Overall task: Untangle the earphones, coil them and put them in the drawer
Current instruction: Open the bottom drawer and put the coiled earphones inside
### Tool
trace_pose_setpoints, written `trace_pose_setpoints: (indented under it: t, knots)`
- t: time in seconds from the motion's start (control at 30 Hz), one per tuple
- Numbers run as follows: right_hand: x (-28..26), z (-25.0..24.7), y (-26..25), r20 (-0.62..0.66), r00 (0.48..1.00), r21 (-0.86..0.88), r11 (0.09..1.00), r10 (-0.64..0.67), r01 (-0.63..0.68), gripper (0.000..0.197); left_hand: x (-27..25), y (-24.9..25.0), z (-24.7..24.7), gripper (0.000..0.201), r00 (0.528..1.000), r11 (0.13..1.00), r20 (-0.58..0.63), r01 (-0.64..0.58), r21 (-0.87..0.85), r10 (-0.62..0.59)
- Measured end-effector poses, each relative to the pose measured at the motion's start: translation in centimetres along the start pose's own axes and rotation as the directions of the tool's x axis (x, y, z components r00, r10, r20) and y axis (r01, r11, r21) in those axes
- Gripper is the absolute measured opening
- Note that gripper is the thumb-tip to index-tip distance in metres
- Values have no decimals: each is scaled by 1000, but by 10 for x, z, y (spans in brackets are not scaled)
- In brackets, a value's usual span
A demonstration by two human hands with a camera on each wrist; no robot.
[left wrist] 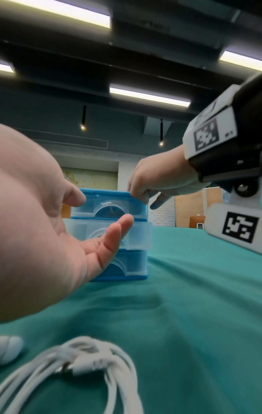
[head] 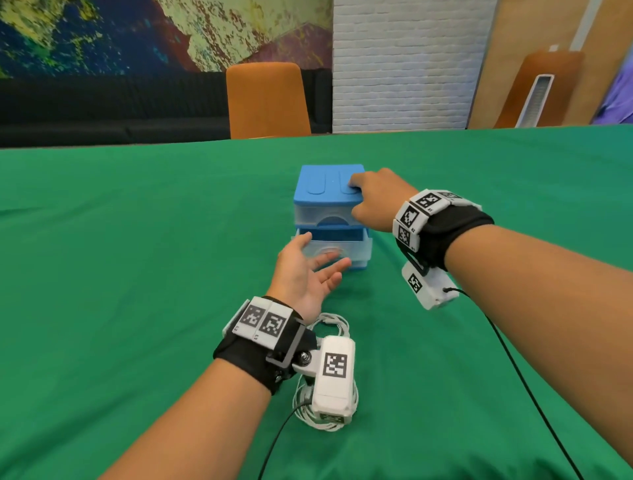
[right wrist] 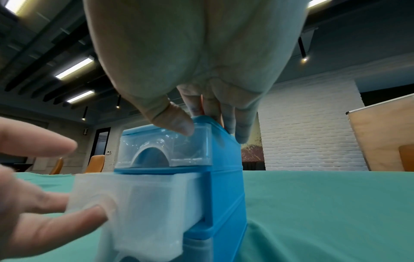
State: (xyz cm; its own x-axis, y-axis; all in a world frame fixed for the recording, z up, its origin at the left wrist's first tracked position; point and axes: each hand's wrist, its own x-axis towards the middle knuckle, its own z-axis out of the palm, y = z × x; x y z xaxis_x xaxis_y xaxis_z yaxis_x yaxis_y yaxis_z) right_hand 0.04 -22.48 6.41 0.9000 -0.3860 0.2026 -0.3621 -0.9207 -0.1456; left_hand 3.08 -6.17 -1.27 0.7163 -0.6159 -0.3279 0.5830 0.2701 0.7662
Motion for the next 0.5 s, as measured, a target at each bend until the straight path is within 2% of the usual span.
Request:
trace_pose_setpoints:
  t: [0.13, 0.2, 0.3, 0.47, 0.5]
  knots:
    - [0, 0, 0, -1, 1000, -1, 1000, 3, -3, 44, -19, -4, -14, 53, 998, 998, 39, 50, -22, -50]
    - [-1, -1, -1, -5, 1000, -19, 1000, -3, 3, 41, -28, -6, -18, 47, 997, 998, 46, 58, -18, -58]
    - [0, -3, -1, 0, 1000, -63, 998, -7, 7, 37, -42, -2, -18, 27, 996, 999, 72, 43, 14, -44]
    - [3, -10, -3, 35, 999, -107, 994, 0, 4, 35, -48, 2, -18, 24, 995, 995, 92, 22, 95, -31]
    - [3, -10, -4, 41, 999, -110, 994, 3, 1, 35, -48, 3, -20, 28, 994, 993, 96, 32, 113, -43]
